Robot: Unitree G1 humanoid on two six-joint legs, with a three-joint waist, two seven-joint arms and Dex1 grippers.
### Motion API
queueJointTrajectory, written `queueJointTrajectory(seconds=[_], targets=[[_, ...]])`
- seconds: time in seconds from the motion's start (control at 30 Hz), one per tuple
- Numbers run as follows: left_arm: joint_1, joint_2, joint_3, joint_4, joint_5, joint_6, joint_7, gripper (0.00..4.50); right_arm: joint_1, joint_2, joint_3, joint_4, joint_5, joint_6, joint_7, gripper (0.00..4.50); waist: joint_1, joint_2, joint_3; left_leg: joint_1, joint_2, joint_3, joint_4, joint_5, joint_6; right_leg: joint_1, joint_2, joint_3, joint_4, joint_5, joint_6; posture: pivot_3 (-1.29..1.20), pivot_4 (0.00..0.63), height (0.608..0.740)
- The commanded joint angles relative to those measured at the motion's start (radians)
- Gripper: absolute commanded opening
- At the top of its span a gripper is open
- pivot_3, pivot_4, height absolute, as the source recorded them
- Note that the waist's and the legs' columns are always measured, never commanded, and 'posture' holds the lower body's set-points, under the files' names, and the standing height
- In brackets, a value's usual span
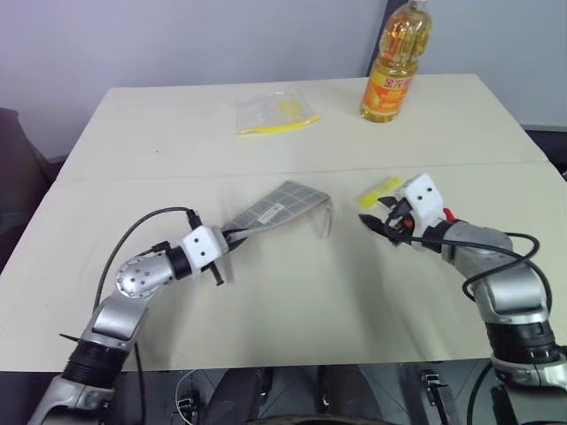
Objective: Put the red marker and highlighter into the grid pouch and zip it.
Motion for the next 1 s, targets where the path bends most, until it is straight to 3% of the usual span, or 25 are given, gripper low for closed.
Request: queueJointTrajectory(seconds=[0.03, 0.5, 0.6, 0.83, 1.0], targets=[[-0.016, -0.024, -0.003, -0.079, -0.014, 0.061, 0.008, 0.0, 0.007, 0.02, -0.01, -0.087, 0.038, 0.023, -0.021, 4.46, 0.001, 0.0, 0.0, 0.0, 0.0, 0.0, 0.0, 0.0, 0.0, 0.0, 0.0, 0.0, 0.0, 0.0, 0.0, 0.0, 0.15, 0.74], [-0.02, -0.063, -0.009, -0.152, -0.015, 0.134, -0.013, 0.0, -0.071, 0.172, 0.019, 0.019, 0.056, 0.039, -0.152, 4.46, 0.01, 0.0, 0.0, 0.0, 0.0, 0.0, 0.001, 0.0, -0.001, -0.002, 0.0, 0.0, 0.0, 0.0, 0.0, 0.0, 0.15, 0.74], [-0.012, -0.064, -0.01, -0.163, -0.018, 0.141, -0.019, 0.0, -0.09, 0.192, 0.021, 0.041, 0.058, 0.026, -0.16, 3.53, 0.008, 0.0, 0.0, 0.0, 0.0, 0.0, 0.001, 0.0, -0.001, -0.001, 0.0, 0.0, 0.0, 0.0, 0.0, 0.0, 0.15, 0.74], [0.001, -0.067, -0.007, -0.177, -0.014, 0.153, -0.016, 0.0, -0.089, 0.197, 0.038, 0.031, 0.063, 0.015, -0.152, 0.07, 0.009, 0.0, 0.0, 0.0, 0.0, 0.0, 0.0, 0.0, -0.001, -0.002, 0.0, 0.0, 0.0, 0.0, 0.0, 0.0, 0.15, 0.74], [-0.005, -0.081, -0.004, -0.169, -0.012, 0.177, 0.01, 0.0, -0.049, 0.117, 0.121, -0.061, 0.045, 0.018, -0.072, 0.03, 0.011, 0.0, 0.0, 0.0, 0.0, 0.0, 0.0, 0.0, -0.001, -0.002, 0.0, 0.0, 0.0, 0.0, 0.0, 0.0, 0.15, 0.74]])
